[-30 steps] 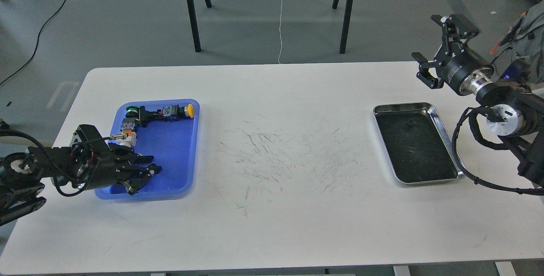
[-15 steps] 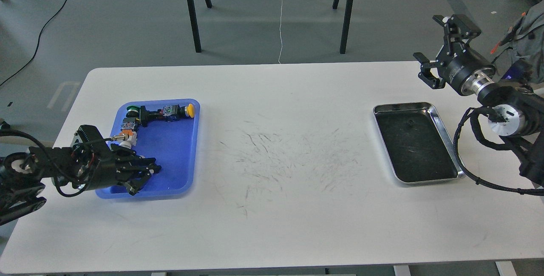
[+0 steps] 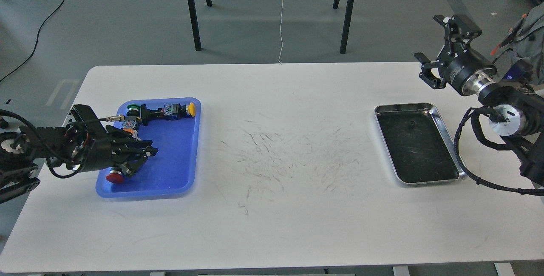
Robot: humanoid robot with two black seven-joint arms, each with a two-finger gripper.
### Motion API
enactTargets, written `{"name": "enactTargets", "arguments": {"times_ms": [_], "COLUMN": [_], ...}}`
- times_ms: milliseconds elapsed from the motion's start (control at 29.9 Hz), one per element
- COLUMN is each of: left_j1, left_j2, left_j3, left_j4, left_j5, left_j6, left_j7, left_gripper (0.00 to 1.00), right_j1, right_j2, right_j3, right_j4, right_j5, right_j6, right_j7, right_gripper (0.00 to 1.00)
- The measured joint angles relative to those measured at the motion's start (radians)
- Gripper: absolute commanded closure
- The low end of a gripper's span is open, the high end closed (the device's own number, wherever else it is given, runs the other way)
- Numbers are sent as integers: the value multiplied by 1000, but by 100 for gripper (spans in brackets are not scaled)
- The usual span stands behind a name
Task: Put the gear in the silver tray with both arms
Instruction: 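Lift the gear out of the blue tray with the left gripper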
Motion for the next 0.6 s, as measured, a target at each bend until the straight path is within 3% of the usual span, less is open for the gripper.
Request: {"name": "enactTargets", "arguments": {"times_ms": [267,602], "left_j1": [-46,-78], "left_j2": [25,-31], "left_j3": [-57,-164], "left_j4": [-35,-32], "left_j5": [-17,-260], "left_j6": [-1,-49], "left_j7": [0,0], "left_gripper": [80,79], "right_j1": [0,-5], "right_j2": [3,0], "right_j3": [0,-1], "right_j4": [-2,-2], "right_j5": [0,0], "right_j6": [0,0], "right_j7": [1,2], "right_gripper": [2,2]}}
